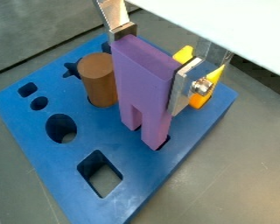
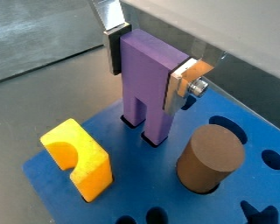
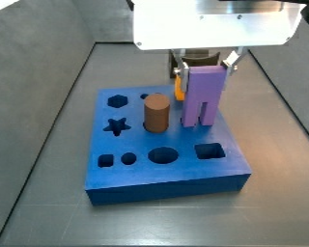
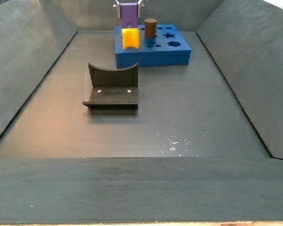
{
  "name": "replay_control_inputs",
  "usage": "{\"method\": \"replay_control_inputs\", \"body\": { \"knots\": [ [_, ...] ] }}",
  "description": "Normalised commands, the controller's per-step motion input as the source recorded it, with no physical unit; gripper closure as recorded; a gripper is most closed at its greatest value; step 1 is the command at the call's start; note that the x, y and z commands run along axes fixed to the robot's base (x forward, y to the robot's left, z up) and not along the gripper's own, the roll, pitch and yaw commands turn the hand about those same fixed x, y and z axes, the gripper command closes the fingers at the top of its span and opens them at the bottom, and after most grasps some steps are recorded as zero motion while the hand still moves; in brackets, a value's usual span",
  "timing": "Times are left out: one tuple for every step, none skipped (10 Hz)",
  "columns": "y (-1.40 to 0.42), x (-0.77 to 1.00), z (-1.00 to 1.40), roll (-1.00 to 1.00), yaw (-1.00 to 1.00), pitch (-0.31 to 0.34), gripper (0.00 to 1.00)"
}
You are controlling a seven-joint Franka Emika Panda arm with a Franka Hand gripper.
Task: Pick up the double-square object. Move up. Place the double-square object on the fixture. Regrasp the double-square object. Move to above the board. Insert the double-square object.
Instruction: Insert the double-square object.
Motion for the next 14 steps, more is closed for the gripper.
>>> {"method": "replay_control_inputs", "body": {
  "knots": [
    [-0.02,-0.07,-0.49,0.00,0.00,-0.083,1.00],
    [0.11,0.00,-0.21,-0.45,0.02,-0.083,1.00],
    [0.14,0.00,-0.12,-0.50,0.01,-0.064,1.00],
    [0.00,0.00,-0.19,-0.15,0.01,-0.051,1.00],
    [0.08,0.00,-0.27,-0.32,0.00,-0.017,1.00],
    [0.05,0.00,-0.26,-0.27,0.01,-0.049,1.00],
    [0.00,0.00,-0.31,-0.24,0.02,-0.050,1.00],
    [0.14,0.00,-0.15,-0.50,0.02,0.000,1.00],
    [0.18,0.00,-0.18,-0.49,0.03,0.000,1.00],
    [0.00,0.00,-0.09,0.12,0.11,-0.010,1.00],
    [-0.16,0.00,0.00,0.50,0.10,0.000,1.00],
    [-0.19,0.00,0.00,0.50,0.09,0.000,1.00],
    [-0.23,0.00,-0.08,0.50,0.12,-0.044,1.00],
    [-0.24,0.00,0.00,0.50,0.13,-0.051,1.00]
  ]
}}
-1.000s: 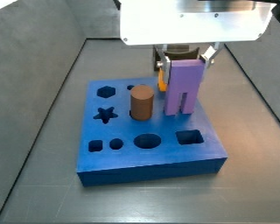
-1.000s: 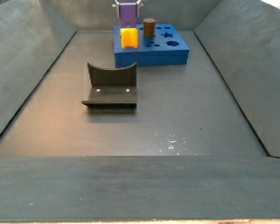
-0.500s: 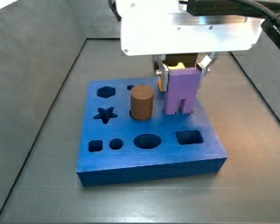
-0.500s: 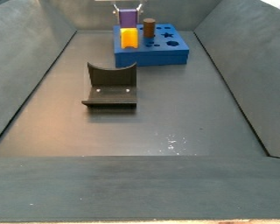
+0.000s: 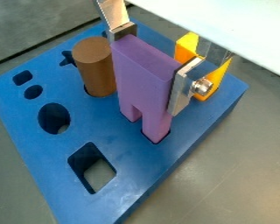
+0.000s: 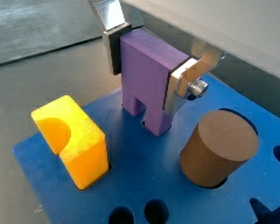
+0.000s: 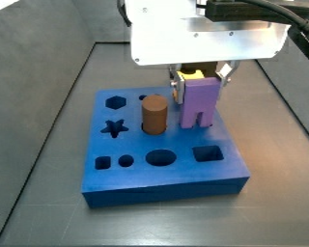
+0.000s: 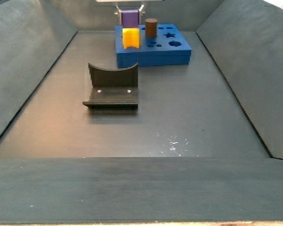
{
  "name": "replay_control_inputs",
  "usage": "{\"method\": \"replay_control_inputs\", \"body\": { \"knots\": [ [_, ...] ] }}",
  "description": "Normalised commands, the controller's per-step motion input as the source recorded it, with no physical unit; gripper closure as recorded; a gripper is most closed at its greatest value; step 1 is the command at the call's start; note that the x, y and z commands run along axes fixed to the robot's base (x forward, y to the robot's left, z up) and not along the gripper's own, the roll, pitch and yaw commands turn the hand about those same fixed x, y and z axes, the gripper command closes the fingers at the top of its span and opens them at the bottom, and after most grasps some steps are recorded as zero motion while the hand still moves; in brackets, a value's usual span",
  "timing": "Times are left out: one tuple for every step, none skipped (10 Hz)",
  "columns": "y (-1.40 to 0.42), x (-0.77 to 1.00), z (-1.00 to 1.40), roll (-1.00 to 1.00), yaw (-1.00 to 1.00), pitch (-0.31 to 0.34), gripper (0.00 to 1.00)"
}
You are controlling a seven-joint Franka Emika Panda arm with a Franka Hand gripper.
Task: Pick up the double-square object. Move up. Place the double-square object on the fixture. Regrasp the double-square object. Move to above the board. Insert the double-square object.
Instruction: Insert the double-square object.
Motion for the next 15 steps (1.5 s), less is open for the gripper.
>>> {"method": "replay_control_inputs", "body": {
  "knots": [
    [-0.27,0.00,0.03,0.50,0.07,-0.027,1.00],
    [-0.28,0.00,0.03,0.50,0.03,-0.013,1.00],
    [-0.31,0.00,0.03,0.50,0.00,0.000,1.00],
    [-0.21,0.14,0.11,0.43,-0.03,0.047,1.00],
    [0.00,0.00,0.00,-0.01,0.00,0.000,1.00],
    [0.00,0.00,-0.02,0.00,0.00,0.000,1.00],
    [-0.09,0.07,-0.19,0.50,-0.04,0.000,1.00],
    [-0.11,0.11,0.00,0.50,-0.01,0.000,1.00],
    [-0.12,0.11,0.00,0.50,-0.01,0.000,1.00],
    [-0.15,0.07,0.00,0.50,0.00,0.000,1.00],
    [-0.21,0.01,0.00,0.50,0.00,-0.003,1.00],
    [-0.23,0.00,0.00,0.50,0.00,-0.019,1.00],
    [-0.18,0.00,-0.34,0.50,0.00,-0.027,1.00],
    [0.00,0.00,-0.02,0.00,0.00,0.000,1.00],
    [0.00,0.02,-0.04,0.09,0.00,0.000,1.00]
  ]
}}
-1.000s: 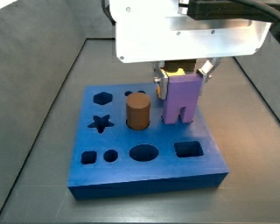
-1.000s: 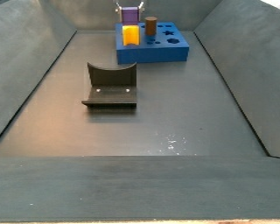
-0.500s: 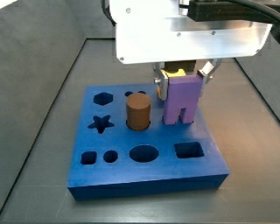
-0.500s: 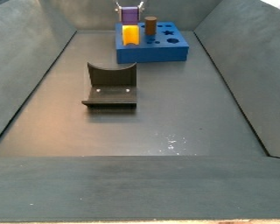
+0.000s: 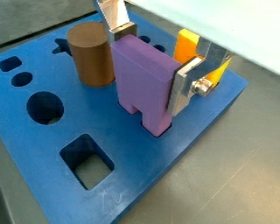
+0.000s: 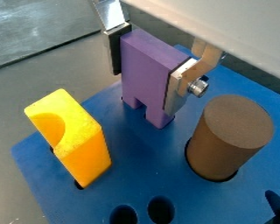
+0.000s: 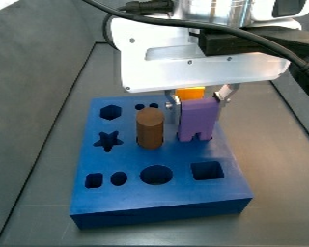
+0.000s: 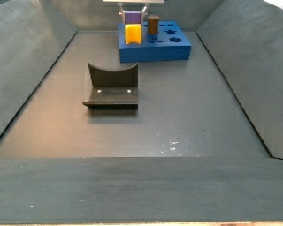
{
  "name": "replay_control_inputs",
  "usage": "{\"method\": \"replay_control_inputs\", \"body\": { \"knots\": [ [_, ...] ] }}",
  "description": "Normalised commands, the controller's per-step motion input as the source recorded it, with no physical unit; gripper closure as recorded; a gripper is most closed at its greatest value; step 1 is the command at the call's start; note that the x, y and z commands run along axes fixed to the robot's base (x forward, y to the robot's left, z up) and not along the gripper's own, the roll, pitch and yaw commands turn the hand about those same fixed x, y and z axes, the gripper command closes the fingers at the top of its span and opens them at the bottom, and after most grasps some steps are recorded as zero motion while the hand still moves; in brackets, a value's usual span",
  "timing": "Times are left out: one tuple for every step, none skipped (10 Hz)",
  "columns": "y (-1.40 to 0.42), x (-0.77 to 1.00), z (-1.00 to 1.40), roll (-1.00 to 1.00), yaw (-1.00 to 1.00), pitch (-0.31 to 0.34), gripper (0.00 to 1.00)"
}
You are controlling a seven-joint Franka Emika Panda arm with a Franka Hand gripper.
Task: Pick up the double-square object. Move up. Place the double-square object on the fixture. Regrasp the double-square object. Move to above the board. Insert the double-square object.
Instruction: Insert the double-square object.
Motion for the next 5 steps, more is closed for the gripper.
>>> {"method": "replay_control_inputs", "body": {
  "knots": [
    [-0.14,0.08,0.00,0.50,0.00,0.034,1.00],
    [-0.17,0.05,0.00,0.50,0.00,0.024,1.00],
    [-0.21,0.01,0.00,0.50,0.00,0.020,1.00],
    [-0.20,0.01,0.00,0.50,0.00,0.024,1.00],
    [-0.08,0.00,0.00,0.25,0.00,0.004,1.00]
  ]
}}
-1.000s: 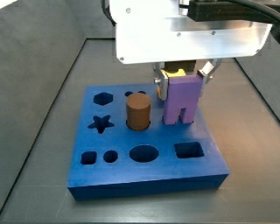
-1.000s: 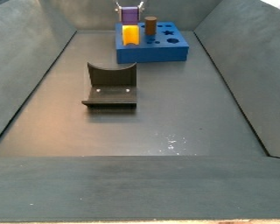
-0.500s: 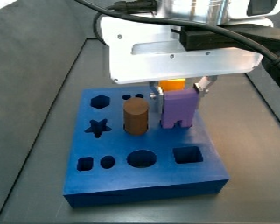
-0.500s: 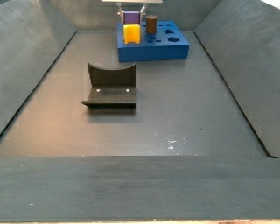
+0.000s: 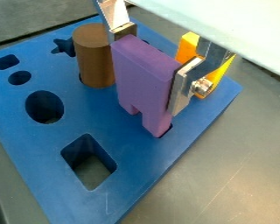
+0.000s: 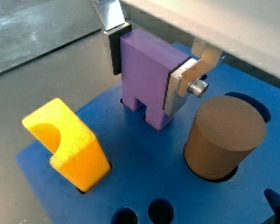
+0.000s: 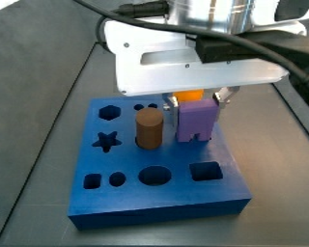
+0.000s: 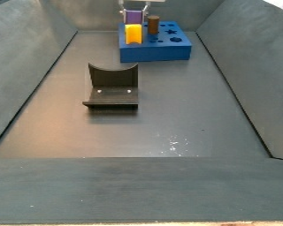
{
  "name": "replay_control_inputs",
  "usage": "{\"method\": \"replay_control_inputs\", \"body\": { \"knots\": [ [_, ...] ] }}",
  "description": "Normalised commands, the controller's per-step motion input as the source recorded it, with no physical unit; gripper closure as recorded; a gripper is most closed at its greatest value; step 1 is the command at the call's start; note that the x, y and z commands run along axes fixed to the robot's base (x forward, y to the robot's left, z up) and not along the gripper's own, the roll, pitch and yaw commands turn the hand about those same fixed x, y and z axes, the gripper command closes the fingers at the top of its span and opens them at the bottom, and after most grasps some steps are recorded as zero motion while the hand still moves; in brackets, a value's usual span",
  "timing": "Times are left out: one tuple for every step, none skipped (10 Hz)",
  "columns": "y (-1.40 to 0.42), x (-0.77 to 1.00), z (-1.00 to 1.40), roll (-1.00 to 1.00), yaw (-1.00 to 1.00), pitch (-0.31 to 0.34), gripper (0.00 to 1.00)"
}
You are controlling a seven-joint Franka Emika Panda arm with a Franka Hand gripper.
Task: Pick up the double-square object. Move up. Place the double-square object on the fixture. Regrasp the double-square object. Move to above the board. Insert the double-square object.
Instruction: Insert the double-square object.
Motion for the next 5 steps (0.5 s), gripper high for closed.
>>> {"method": "replay_control_inputs", "body": {
  "knots": [
    [0.00,0.00,-0.03,0.02,0.00,0.000,1.00],
    [0.11,0.03,-0.05,-0.01,0.00,0.000,1.00],
    [0.29,0.05,-0.01,-0.39,0.01,0.003,1.00],
    [0.29,0.05,-0.01,-0.36,0.03,0.009,1.00],
    [0.07,0.00,0.00,0.00,0.00,0.000,1.00]
  ]
}}
